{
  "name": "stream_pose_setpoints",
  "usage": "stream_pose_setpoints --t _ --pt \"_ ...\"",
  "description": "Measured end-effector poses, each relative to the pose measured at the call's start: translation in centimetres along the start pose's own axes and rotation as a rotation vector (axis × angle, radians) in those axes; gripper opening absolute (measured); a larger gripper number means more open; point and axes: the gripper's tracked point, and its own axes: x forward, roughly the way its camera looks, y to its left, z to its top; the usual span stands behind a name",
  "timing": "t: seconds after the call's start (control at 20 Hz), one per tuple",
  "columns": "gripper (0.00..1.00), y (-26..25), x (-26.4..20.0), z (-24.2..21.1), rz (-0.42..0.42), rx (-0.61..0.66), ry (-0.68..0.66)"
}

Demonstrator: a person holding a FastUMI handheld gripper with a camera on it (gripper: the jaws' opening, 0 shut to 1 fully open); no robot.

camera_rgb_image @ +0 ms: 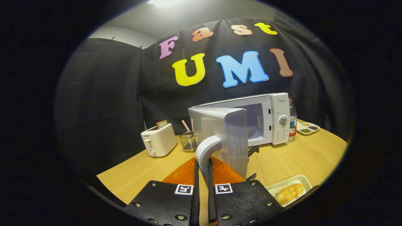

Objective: Open the microwave, put the food inside, and close the microwave door.

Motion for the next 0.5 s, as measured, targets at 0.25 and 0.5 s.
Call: stream_pose_setpoints --t 0.25,0.5 --pt "0.11 5.8 0.1 -0.8 -0.133 -0.023 -0.069" --pt "0.11 11.8 1.6 -1.9 -0.239 -0.153 -0.142"
